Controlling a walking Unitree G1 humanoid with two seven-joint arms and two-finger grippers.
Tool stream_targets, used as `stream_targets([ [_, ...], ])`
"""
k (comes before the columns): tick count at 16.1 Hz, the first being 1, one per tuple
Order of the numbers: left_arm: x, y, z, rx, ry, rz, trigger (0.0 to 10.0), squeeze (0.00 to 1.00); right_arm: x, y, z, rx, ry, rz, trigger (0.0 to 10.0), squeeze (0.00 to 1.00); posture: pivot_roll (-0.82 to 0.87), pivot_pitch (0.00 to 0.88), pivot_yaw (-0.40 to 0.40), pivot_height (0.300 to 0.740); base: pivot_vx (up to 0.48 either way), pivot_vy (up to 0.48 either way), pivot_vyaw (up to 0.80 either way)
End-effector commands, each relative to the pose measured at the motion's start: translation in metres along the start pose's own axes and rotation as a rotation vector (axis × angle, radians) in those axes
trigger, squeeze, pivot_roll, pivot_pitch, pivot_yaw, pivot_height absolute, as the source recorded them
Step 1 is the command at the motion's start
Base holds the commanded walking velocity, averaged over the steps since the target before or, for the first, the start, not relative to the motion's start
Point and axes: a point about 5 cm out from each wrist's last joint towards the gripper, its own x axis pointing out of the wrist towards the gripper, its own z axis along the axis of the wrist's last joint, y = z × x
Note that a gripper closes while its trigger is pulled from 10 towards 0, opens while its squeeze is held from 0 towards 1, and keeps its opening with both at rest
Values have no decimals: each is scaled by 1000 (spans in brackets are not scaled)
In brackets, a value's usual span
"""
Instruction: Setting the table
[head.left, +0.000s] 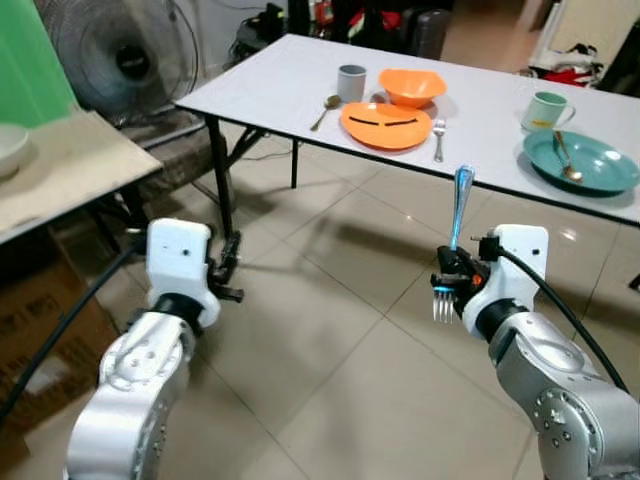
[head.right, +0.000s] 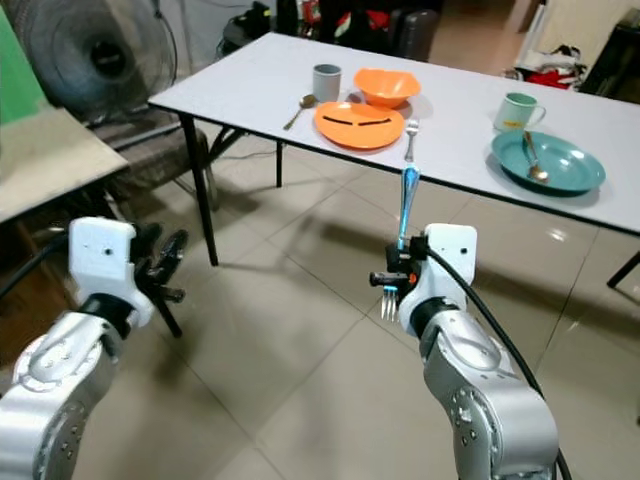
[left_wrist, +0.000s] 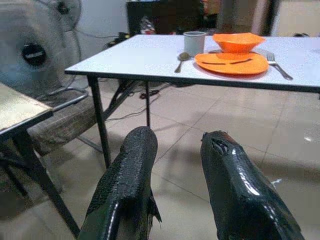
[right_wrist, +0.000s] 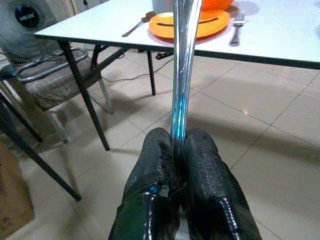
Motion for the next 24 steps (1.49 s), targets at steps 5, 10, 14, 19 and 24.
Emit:
stream_targets([
  [5,4,-4,2,-5,-18,-33,10000,0,-2,-3,7,4,-38,-26,10000,0,-126,4,33,740,0,0,0],
  [10,5,-5,4,-15,-32,-47,10000,0,-2,-6,9,5,-46,-32,10000,0,-127,10,36,740,172,0,-594],
  [14,4,-7,4,-19,-34,-57,10000,0,-2,-6,9,9,-51,-37,10000,0,-126,13,33,740,311,0,-675],
  [19,5,-8,5,-24,-41,-64,10000,0,-1,-7,11,5,-60,-38,10000,0,-124,12,34,740,311,0,0],
  [24,4,-8,4,-24,-39,-68,10000,0,0,-6,11,7,-65,-35,10000,0,-125,5,36,740,310,0,0],
])
